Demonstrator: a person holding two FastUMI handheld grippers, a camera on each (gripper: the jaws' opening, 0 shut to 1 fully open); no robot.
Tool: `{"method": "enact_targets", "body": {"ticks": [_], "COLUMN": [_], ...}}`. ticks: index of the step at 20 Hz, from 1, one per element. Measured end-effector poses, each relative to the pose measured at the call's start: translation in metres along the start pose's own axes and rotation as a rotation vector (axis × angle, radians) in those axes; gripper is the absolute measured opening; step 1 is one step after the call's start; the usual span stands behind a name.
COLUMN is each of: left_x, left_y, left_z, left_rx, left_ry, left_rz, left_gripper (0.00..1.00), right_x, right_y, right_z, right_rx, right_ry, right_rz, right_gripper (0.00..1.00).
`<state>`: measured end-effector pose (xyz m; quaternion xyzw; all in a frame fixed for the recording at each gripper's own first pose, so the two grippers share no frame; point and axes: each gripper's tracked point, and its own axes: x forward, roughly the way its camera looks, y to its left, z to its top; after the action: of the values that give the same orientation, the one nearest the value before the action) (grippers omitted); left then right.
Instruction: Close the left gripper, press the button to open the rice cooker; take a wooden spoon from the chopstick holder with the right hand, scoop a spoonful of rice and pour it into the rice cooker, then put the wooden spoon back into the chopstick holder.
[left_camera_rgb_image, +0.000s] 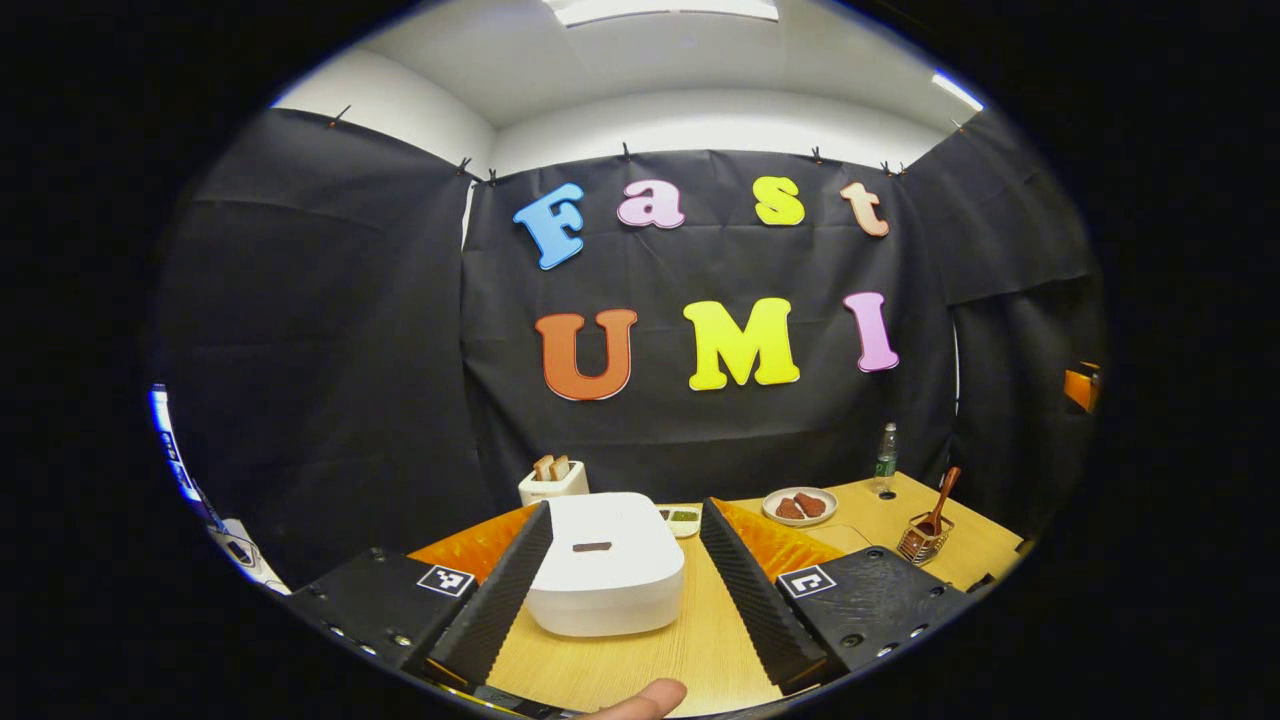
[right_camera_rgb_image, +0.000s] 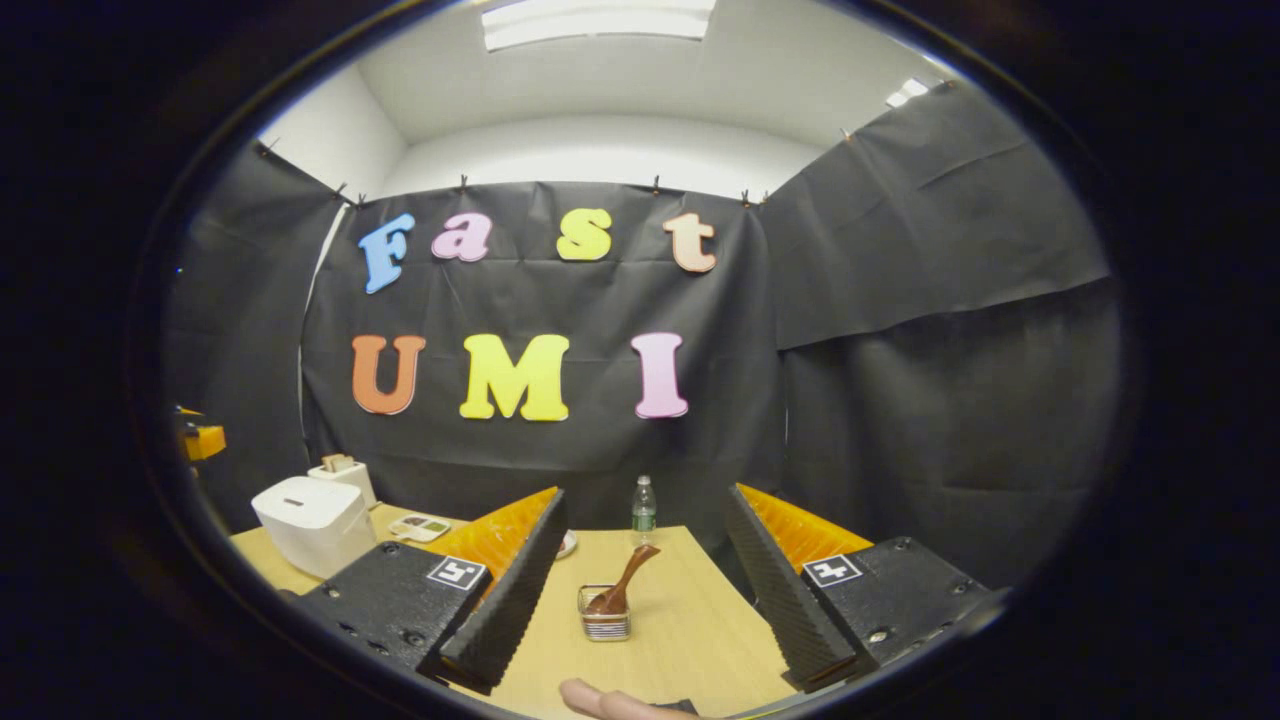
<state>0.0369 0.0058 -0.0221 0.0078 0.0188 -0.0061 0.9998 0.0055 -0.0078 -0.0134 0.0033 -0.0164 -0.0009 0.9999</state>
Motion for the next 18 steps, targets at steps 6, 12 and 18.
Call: {"method": "enact_targets", "body": {"ticks": [6, 12, 18], "left_x": [0.039, 0.077, 0.114], "left_y": [0.01, 0.012, 0.019], "left_z": [-0.012, -0.032, -0.07], "left_rx": [-0.074, -0.104, -0.073], "left_ry": [0.034, 0.095, 0.196], "left_rz": [-0.011, -0.013, 0.011], "left_gripper": [0.82, 0.36, 0.07], "right_x": [0.017, 0.032, 0.043], "right_y": [-0.008, -0.006, -0.009], "right_z": [-0.013, -0.032, -0.056], "right_rx": [0.042, 0.056, 0.05], "right_ry": [0.002, 0.009, 0.027], "right_rz": [-0.014, 0.008, 0.011], "right_gripper": [0.99, 0.99, 0.99]}}
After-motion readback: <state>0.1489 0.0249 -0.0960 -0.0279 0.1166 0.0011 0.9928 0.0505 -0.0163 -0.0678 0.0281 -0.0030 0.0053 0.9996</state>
